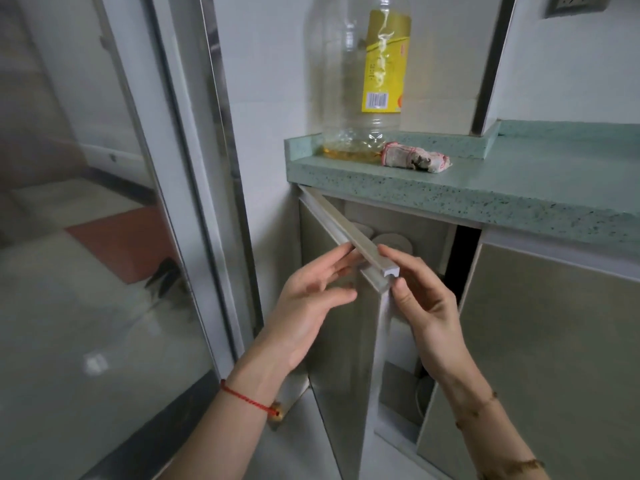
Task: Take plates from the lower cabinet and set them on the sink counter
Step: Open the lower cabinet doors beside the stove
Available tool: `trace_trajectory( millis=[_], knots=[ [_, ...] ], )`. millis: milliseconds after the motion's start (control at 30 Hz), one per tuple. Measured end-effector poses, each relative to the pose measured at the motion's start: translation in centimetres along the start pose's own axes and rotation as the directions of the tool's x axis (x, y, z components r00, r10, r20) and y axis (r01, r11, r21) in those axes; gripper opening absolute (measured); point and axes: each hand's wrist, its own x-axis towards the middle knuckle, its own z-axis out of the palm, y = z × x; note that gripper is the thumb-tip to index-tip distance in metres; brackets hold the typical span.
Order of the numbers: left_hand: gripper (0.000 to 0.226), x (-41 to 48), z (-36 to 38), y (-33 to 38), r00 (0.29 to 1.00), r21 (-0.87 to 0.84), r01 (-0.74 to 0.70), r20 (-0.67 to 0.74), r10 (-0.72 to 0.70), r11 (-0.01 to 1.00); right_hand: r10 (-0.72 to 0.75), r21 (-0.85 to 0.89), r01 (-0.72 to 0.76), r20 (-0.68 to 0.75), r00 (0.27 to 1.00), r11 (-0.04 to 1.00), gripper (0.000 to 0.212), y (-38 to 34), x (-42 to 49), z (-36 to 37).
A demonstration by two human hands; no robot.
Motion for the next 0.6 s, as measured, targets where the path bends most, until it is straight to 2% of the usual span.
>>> trace_trajectory(
  millis=[100, 167, 300, 400, 500, 600],
  knots=[
    [0.062, -2.4, -1.4, -1.1, 0.983, 0.267, -0.136, -0.087, 0.164, 0.954, -0.021, 0.013, 0.020, 0.066, 0.998, 1.000, 0.034, -0.4, 0.6, 0.8],
    [0.060, -4.5, -2.4, -2.3, 0.960, 0.386, -0.194, -0.113, 0.255, 0.902, -0.067, -0.030, 0.071, 0.106, 0.992, 0.997, 0.030, -0.4, 1.0, 1.7],
    [0.055, -7.2, -3.6, -3.8, 0.877, 0.595, -0.297, -0.140, 0.460, 0.747, -0.182, -0.124, 0.206, 0.185, 0.966, 0.971, 0.030, -0.8, 2.2, 5.1],
    [0.046, -8.6, -5.2, -4.9, 0.762, 0.655, -0.301, -0.272, 0.588, 0.693, -0.216, -0.160, 0.258, 0.241, 0.946, 0.953, 0.030, -1.0, 3.1, 8.8],
    [0.040, -9.6, -7.0, -5.3, 0.662, 0.625, -0.214, -0.472, 0.582, 0.750, -0.257, -0.155, 0.306, 0.272, 0.927, 0.939, 0.031, -0.8, 3.9, 12.4],
    [0.037, -9.9, -8.7, -4.7, 0.576, 0.609, -0.179, -0.572, 0.584, 0.773, -0.265, -0.172, 0.320, 0.280, 0.923, 0.932, 0.032, -0.1, 4.5, 15.3]
  ],
)
